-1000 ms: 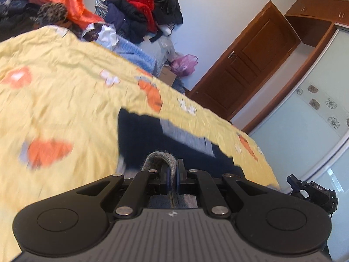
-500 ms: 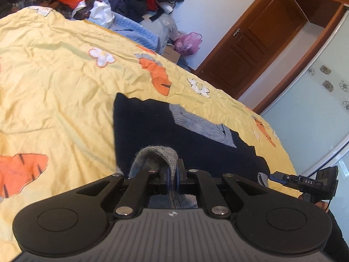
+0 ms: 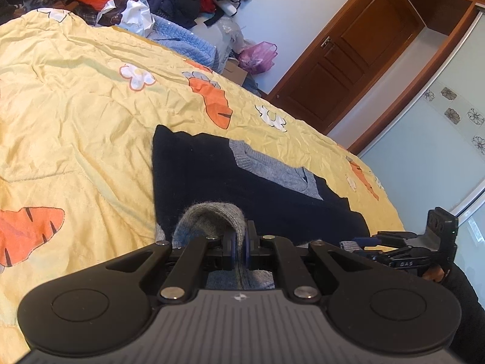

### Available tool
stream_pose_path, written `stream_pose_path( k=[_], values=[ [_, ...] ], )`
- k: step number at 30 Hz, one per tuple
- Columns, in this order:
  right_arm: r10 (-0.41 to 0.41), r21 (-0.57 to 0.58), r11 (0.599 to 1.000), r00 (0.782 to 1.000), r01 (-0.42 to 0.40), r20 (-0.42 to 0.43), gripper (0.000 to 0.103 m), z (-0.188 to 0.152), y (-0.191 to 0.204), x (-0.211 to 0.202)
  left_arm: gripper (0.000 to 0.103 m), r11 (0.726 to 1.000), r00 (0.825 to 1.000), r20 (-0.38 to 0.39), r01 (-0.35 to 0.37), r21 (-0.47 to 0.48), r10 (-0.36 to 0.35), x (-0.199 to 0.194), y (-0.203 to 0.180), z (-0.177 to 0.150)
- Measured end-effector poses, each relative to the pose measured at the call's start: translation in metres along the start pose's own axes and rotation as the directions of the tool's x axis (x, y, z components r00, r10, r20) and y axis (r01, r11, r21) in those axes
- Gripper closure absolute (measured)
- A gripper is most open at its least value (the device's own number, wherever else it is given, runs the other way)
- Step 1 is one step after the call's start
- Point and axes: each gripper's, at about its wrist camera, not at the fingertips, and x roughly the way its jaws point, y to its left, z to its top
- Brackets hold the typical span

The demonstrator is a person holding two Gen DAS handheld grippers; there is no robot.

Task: Fold small clothes
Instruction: 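Lift the hem with both tools and fold it over onto the collar, then open both tools and withdraw them from the folded sweater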

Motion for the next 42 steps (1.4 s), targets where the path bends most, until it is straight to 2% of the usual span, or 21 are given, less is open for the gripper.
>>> stream_pose_path(
  k=[3, 5, 6, 7, 8, 9, 10, 14, 16, 18, 21, 24, 27, 30, 34, 36, 37, 39, 40, 41, 42],
  values=[
    [0.028, -0.015, 0.999, 0.998, -0.029, -0.055, 0.04, 0.0, -0.001, 0.013, 0.098, 1.0, 1.0, -0.008, 0.003, 0.0, -0.003, 0.001, 0.0, -0.002],
    [0.033, -0.027, 0.999, 0.998, -0.034, -0.052, 0.039, 0.0, 0.0, 0.013, 0.098, 1.0, 1.0, -0.014, 0.001, 0.0, -0.001, 0.003, 0.001, -0.003],
    [0.031, -0.025, 0.999, 0.998, -0.032, -0.053, 0.043, 0.001, -0.001, 0.014, 0.098, 1.0, 1.0, -0.016, -0.001, -0.001, 0.001, 0.003, 0.002, -0.004],
    [0.026, -0.035, 0.999, 0.998, -0.028, -0.055, 0.055, 0.0, 0.0, 0.013, 0.098, 1.0, 1.0, -0.018, -0.004, -0.004, 0.003, 0.004, 0.003, -0.005],
    [0.023, -0.047, 0.999, 0.998, -0.025, -0.057, 0.073, -0.001, 0.001, 0.012, 0.098, 1.0, 1.0, -0.02, -0.007, -0.01, 0.007, 0.005, 0.005, -0.005],
    [0.028, -0.04, 0.999, 0.998, -0.03, -0.059, 0.081, 0.0, 0.001, 0.01, 0.098, 1.0, 1.0, -0.021, -0.008, -0.016, 0.008, 0.005, 0.007, -0.005],
    [0.038, -0.039, 0.998, 0.997, -0.04, -0.063, 0.084, 0.0, 0.001, 0.008, 0.098, 1.0, 1.0, -0.021, -0.01, -0.018, 0.009, 0.006, 0.007, -0.005],
    [0.041, -0.049, 0.998, 0.998, -0.043, -0.041, 0.085, -0.004, 0.004, -0.006, 0.098, 1.0, 1.0, -0.012, -0.01, -0.017, 0.009, 0.003, 0.008, -0.005],
    [0.031, -0.046, 0.998, 0.999, -0.031, -0.009, 0.086, -0.004, 0.004, -0.015, 0.098, 1.0, 1.0, 0.007, -0.015, -0.012, 0.015, -0.002, 0.005, -0.004],
    [0.043, -0.02, 0.999, 0.997, -0.042, 0.064, 0.086, -0.002, 0.002, -0.031, 0.098, 1.0, 0.999, 0.046, -0.022, 0.005, 0.022, -0.009, 0.0, 0.001],
    [0.063, 0.059, 0.995, 0.97, -0.079, 0.236, 0.087, 0.012, -0.012, -0.059, 0.098, 0.999, 0.995, 0.097, -0.035, 0.041, 0.031, -0.013, -0.007, 0.022],
    [-0.024, 0.201, 0.978, 0.933, -0.053, 0.359, 0.087, 0.029, -0.04, -0.064, 0.098, 0.994, 0.991, 0.12, -0.071, 0.077, 0.062, -0.001, -0.012, 0.049],
    [-0.109, 0.35, 0.936, 0.899, -0.051, 0.424, 0.087, 0.041, -0.072, -0.054, 0.098, 0.987, 0.982, 0.154, -0.129, 0.099, 0.113, 0.018, -0.011, 0.074],
    [-0.177, 0.45, 0.892, 0.889, -0.036, 0.422, 0.087, 0.044, -0.097, -0.029, 0.098, 0.972, 0.971, 0.14, -0.211, 0.1, 0.196, 0.056, 0.002, 0.094],
    [-0.289, 0.54, 0.838, 0.9, 0.074, 0.326, 0.087, 0.043, -0.122, 0.017, 0.098, 0.96, 0.96, 0.079, -0.274, 0.06, 0.269, 0.109, 0.028, 0.098],
    [-0.317, 0.55, 0.829, 0.897, 0.103, 0.309, 0.085, 0.036, -0.118, 0.034, 0.097, 0.962, 0.961, 0.075, -0.27, 0.04, 0.266, 0.119, 0.033, 0.093],
    [-0.328, 0.558, 0.822, 0.896, 0.114, 0.3, 0.077, 0.035, -0.115, 0.038, 0.096, 0.966, 0.964, 0.077, -0.256, 0.025, 0.254, 0.118, 0.035, 0.091],
    [-0.322, 0.575, 0.811, 0.904, 0.111, 0.28, 0.048, 0.031, -0.111, 0.038, 0.093, 0.973, 0.97, 0.083, -0.23, 0.004, 0.229, 0.11, 0.037, 0.086],
    [-0.334, 0.571, 0.813, 0.894, 0.113, 0.299, 0.029, 0.03, -0.105, 0.032, 0.09, 0.975, 0.971, 0.092, -0.221, -0.004, 0.22, 0.102, 0.037, 0.084],
    [-0.355, 0.556, 0.822, 0.873, 0.121, 0.334, 0.029, 0.027, -0.1, 0.022, 0.087, 0.974, 0.969, 0.104, -0.225, -0.008, 0.224, 0.092, 0.036, 0.081],
    [-0.375, 0.529, 0.837, 0.854, 0.143, 0.362, 0.029, 0.026, -0.093, 0.011, 0.08, 0.965, 0.956, 0.135, -0.262, 0.005, 0.259, 0.082, 0.031, 0.079]
  ],
)
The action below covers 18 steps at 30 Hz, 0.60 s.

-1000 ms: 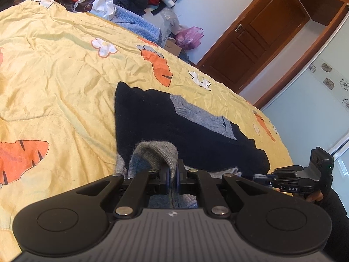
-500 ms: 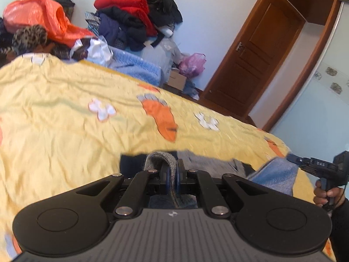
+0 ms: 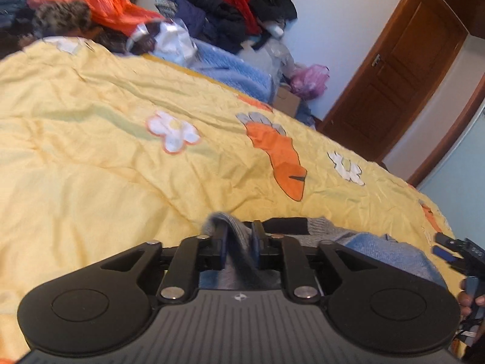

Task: Fold small clothes
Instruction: 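Open both tools and withdraw them from the folded sweater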

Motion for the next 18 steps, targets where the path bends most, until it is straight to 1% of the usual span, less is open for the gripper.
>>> stream_pose_path(
  k=[1, 2, 3, 4, 5, 6, 7, 8, 9, 10, 11, 12, 13, 14, 15, 17, 18],
  values=[
    [-0.008, -0.042, 0.999, 1.0, 0.009, 0.03, 0.029, 0.001, 0.004, -0.012, 0.07, 0.997, 0.997, 0.051, -0.061, 0.045, 0.059, -0.011, -0.006, -0.002],
    [-0.009, -0.073, 0.997, 0.999, 0.012, 0.051, 0.029, 0.001, 0.008, -0.021, 0.064, 0.984, 0.986, 0.121, -0.13, 0.12, 0.115, -0.022, -0.016, -0.005],
    [-0.002, -0.105, 0.994, 0.998, 0.008, 0.059, 0.029, 0.001, 0.011, -0.029, 0.046, 0.953, 0.965, 0.2, -0.211, 0.215, 0.169, -0.029, -0.03, -0.011],
    [-0.007, -0.146, 0.989, 0.999, 0.014, 0.05, 0.029, 0.0, 0.017, -0.032, 0.025, 0.903, 0.937, 0.276, -0.298, 0.31, 0.215, -0.031, -0.045, -0.016],
    [-0.027, -0.201, 0.979, 0.999, 0.033, 0.033, 0.029, -0.002, 0.024, -0.032, 0.02, 0.843, 0.911, 0.338, -0.366, 0.395, 0.237, -0.03, -0.059, -0.023],
    [-0.056, -0.276, 0.959, 0.998, 0.059, 0.018, 0.029, -0.006, 0.033, -0.028, 0.019, 0.781, 0.896, 0.383, -0.401, 0.479, 0.225, -0.028, -0.07, -0.03],
    [-0.082, -0.338, 0.938, 0.997, 0.08, 0.009, 0.029, -0.011, 0.041, -0.024, 0.019, 0.731, 0.895, 0.398, -0.407, 0.548, 0.201, -0.025, -0.078, -0.037],
    [-0.1, -0.377, 0.921, 0.995, 0.092, -0.001, 0.03, -0.016, 0.046, -0.02, 0.019, 0.696, 0.903, 0.39, -0.396, 0.599, 0.178, -0.021, -0.083, -0.043],
    [-0.108, -0.394, 0.914, 0.994, 0.094, -0.013, 0.03, -0.02, 0.05, -0.016, 0.019, 0.676, 0.914, 0.371, -0.378, 0.633, 0.164, -0.017, -0.084, -0.048],
    [-0.102, -0.393, 0.916, 0.994, 0.084, -0.025, 0.03, -0.024, 0.051, -0.014, 0.019, 0.663, 0.921, 0.354, -0.368, 0.652, 0.164, -0.012, -0.084, -0.052],
    [-0.087, -0.387, 0.92, 0.995, 0.066, -0.037, 0.03, -0.026, 0.053, -0.012, 0.019, 0.654, 0.924, 0.338, -0.367, 0.661, 0.178, -0.007, -0.083, -0.054],
    [-0.079, -0.385, 0.921, 0.996, 0.055, -0.046, 0.03, -0.03, 0.053, -0.009, 0.019, 0.653, 0.926, 0.323, -0.367, 0.663, 0.193, -0.002, -0.08, -0.055],
    [-0.08, -0.384, 0.922, 0.995, 0.053, -0.055, 0.03, -0.033, 0.053, -0.006, 0.019, 0.661, 0.927, 0.312, -0.368, 0.654, 0.207, 0.002, -0.076, -0.054],
    [-0.084, -0.384, 0.922, 0.994, 0.053, -0.065, 0.03, -0.035, 0.052, -0.002, 0.019, 0.68, 0.929, 0.297, -0.364, 0.636, 0.22, 0.007, -0.071, -0.051],
    [-0.091, -0.383, 0.922, 0.993, 0.054, -0.079, 0.03, -0.038, 0.051, 0.003, 0.019, 0.709, 0.935, 0.271, -0.35, 0.612, 0.227, 0.011, -0.065, -0.046],
    [-0.097, -0.363, 0.93, 0.99, 0.052, -0.106, 0.029, -0.044, 0.046, 0.011, 0.019, 0.778, 0.948, 0.217, -0.317, 0.543, 0.235, 0.017, -0.053, -0.035],
    [-0.081, -0.354, 0.934, 0.992, 0.042, -0.096, 0.028, -0.049, 0.043, 0.012, 0.019, 0.809, 0.954, 0.189, -0.298, 0.506, 0.233, 0.021, -0.047, -0.029]
  ],
)
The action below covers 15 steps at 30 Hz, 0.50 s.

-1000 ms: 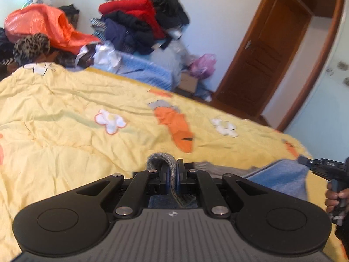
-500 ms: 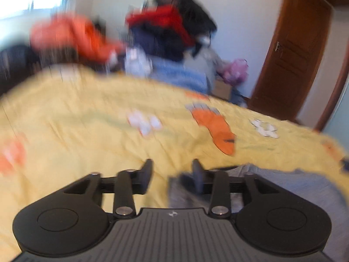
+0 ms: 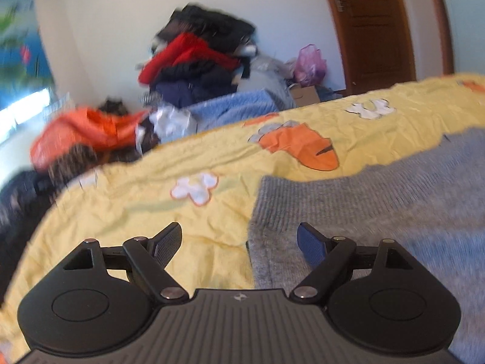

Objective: Fold small clothes

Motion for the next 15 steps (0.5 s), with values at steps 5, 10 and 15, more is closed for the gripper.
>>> stream_pose_path(
  k=[5, 10, 15],
  values=[
    [0.005, 0.015, 1.0, 1.0, -0.006, 0.013, 0.026, -0.002, -0.001, 0.004, 0.067, 0.974, 0.978, -0.146, 0.119, -0.193, -0.148, 0.034, 0.016, 0.004],
    [-0.11, -0.022, 0.994, 0.994, 0.11, 0.018, 0.042, -0.002, 0.007, 0.008, 0.091, 0.99, 0.988, -0.15, -0.046, -0.134, 0.025, 0.037, 0.0, 0.002],
    [-0.188, -0.033, 0.981, 0.981, 0.189, 0.038, 0.042, -0.004, 0.015, 0.004, 0.092, 0.967, 0.965, -0.215, -0.187, -0.172, 0.149, 0.019, 0.015, -0.016]
  ],
)
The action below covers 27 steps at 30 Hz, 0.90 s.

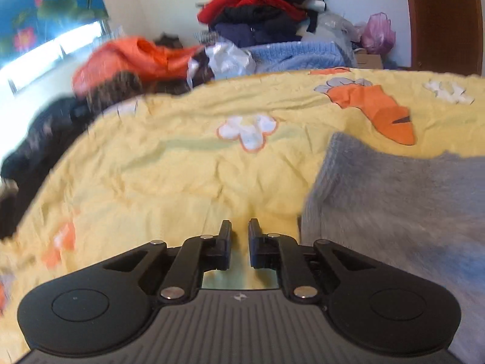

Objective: Fold small clothes

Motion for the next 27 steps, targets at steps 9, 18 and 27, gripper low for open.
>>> stream_pose_path(
  k=[9, 18, 27],
  values=[
    [0.153, 0.434, 0.881, 0.982, -0.188, 0.114, 0.028, -0.061, -0.079, -0.139, 0.026, 0.819, 0.896, 0.098, 0.437, -0.372, -0.433, -0.137, 0.067, -0.118],
    [0.257, 0.671, 0.707, 0.965, -0.22, 0.046, 0.026, -0.14, -0.095, -0.185, 0.023, 0.409, 0.714, 0.223, 0.596, -0.691, -0.663, -0.113, 0.052, -0.151],
    [0.309, 0.735, 0.634, 0.95, -0.24, 0.044, 0.067, -0.128, -0.065, -0.145, 0.097, 0.528, 0.811, 0.081, 0.449, -0.721, -0.579, -0.091, 0.036, -0.134]
  ],
)
